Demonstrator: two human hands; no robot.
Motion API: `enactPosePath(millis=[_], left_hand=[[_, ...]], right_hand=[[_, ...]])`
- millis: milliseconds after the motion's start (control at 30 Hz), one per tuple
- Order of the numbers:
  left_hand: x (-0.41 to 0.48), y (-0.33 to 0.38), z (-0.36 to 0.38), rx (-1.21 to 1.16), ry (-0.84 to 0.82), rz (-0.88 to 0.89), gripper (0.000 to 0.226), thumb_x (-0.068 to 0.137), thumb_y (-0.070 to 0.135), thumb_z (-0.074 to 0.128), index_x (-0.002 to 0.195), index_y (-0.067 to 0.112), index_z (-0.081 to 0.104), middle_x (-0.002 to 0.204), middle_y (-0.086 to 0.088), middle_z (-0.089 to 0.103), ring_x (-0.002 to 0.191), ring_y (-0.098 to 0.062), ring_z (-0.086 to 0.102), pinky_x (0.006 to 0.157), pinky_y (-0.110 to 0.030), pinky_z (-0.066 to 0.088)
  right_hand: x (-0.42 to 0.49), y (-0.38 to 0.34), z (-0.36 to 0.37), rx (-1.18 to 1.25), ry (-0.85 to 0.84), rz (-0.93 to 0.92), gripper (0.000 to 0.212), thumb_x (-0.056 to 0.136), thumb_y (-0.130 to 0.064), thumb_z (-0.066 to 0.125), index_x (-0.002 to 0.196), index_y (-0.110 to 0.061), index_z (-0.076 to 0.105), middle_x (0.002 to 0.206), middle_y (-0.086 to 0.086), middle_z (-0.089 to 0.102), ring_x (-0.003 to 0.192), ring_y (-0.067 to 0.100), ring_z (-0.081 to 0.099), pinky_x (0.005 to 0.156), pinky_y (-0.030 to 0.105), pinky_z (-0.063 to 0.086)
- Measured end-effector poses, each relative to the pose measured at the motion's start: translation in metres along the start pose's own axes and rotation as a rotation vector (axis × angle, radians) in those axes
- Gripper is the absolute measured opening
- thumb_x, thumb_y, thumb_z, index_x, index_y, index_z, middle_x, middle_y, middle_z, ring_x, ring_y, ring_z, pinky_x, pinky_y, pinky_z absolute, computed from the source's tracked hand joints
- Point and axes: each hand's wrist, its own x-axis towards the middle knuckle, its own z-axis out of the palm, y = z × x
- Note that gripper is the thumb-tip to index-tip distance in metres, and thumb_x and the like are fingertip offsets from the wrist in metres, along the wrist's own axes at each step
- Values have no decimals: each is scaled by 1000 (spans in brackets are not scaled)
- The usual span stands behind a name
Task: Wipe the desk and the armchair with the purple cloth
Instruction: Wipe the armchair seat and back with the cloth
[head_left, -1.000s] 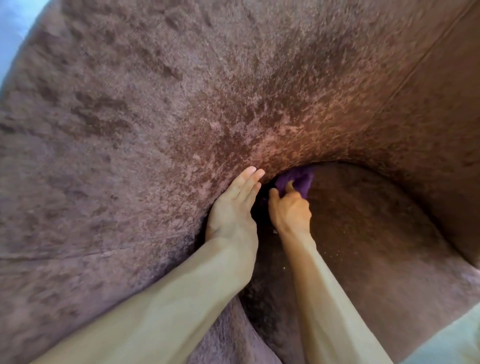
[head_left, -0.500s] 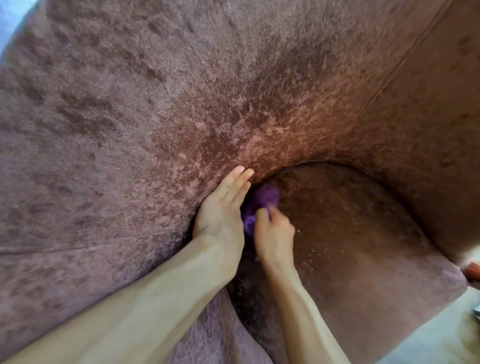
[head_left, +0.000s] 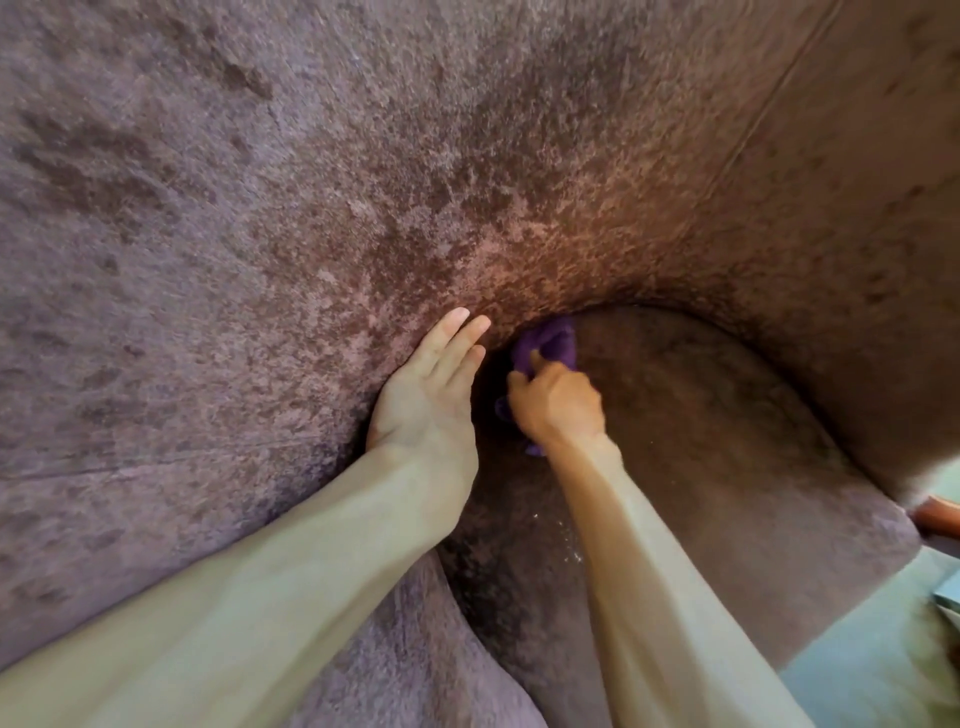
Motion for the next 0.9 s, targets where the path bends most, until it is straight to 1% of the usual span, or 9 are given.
enactPosePath(millis=[100,267,333,400,500,633,733,800,900], left_hand=[[-2,-1,1,20,3,-5,67,104,37,13,154,-3,-10,164,-15,-22,140,-46,-39,103,-62,-32],[-5,2,2,15,13,-13,66,104,36,11,155,-3,-6,165,-16,-18,142,-47,-35,111,-65,-26],[-9,3,-1,-1,40,-9,65,104,36,11,156,-1,-2,166,-18,-14,144,-47,-33,110,-66,-26],[-12,5,-3,-15,59,-10,64,104,33,11,157,0,0,166,-20,-13,145,-47,-29,110,-66,-26],[-17,12,-3,-17,34,-17,63,104,32,12,158,2,1,166,-21,-13,147,-46,-25,112,-65,-24],[-24,13,-2,-8,-16,-29,63,104,33,12,158,2,4,166,-20,-12,149,-45,-23,113,-64,-23],[-33,19,-3,-8,-105,9,62,105,34,12,159,5,4,166,-19,-12,149,-45,-22,111,-64,-24],[-44,30,0,-8,-204,77,63,105,38,15,159,8,6,167,-18,-11,150,-45,-20,110,-65,-23],[-52,41,7,0,-308,128,64,105,42,17,160,11,6,167,-16,-9,149,-46,-20,108,-67,-25]], right_hand=[[-33,-11,36,-32,-132,-104,44,103,-44,40,130,-16,62,127,22,65,116,44,62,95,43,50],[-77,3,58,4,-245,-162,42,98,-45,45,138,-33,55,125,19,67,112,44,64,93,43,52],[-81,11,42,136,-160,-152,40,97,-42,46,135,-36,59,120,21,69,110,44,64,91,43,52],[-79,18,23,254,66,-157,43,95,-38,43,135,-39,57,115,20,69,106,43,64,89,43,50],[-58,37,-1,199,316,-115,50,95,-37,42,145,-40,49,118,19,64,104,43,61,90,46,48],[-47,69,3,-139,-54,-39,51,100,-38,42,152,-34,41,133,24,60,119,45,58,96,44,47],[-66,83,17,-213,-216,-91,46,98,-39,44,144,-36,51,131,23,63,117,45,60,94,41,49],[-72,84,16,-100,-129,-93,45,96,-38,45,140,-36,56,128,24,63,114,46,61,93,42,49],[-69,69,15,131,142,-62,51,99,-32,45,150,-34,46,129,24,60,113,47,59,96,45,47]])
